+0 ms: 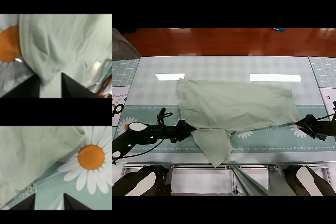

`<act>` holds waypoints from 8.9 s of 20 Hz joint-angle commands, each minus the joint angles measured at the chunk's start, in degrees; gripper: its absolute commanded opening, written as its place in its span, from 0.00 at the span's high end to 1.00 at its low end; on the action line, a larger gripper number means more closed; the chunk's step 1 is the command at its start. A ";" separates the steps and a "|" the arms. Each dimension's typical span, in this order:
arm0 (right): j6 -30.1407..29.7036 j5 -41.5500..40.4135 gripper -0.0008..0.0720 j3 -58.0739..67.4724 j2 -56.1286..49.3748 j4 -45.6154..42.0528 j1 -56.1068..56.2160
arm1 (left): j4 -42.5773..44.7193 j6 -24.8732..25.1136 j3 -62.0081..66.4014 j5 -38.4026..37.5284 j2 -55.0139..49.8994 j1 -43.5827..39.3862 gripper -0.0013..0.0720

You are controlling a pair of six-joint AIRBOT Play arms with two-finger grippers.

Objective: Fold the shirts.

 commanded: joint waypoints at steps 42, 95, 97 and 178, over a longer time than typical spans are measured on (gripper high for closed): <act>8.68 3.43 0.94 68.83 -3.45 5.31 19.43 | 6.08 2.54 71.14 -11.54 10.14 16.09 0.96; 2.78 18.05 0.94 79.45 -60.13 0.24 26.88 | 42.62 -15.04 86.07 -24.52 -42.38 2.80 0.96; 2.78 18.64 0.94 76.15 -60.13 -0.70 27.87 | 42.64 -14.51 82.47 -26.71 -42.56 2.82 0.96; -5.27 -9.44 0.94 37.64 -40.35 18.58 24.17 | 8.39 -0.85 60.06 -2.27 -34.99 8.57 0.96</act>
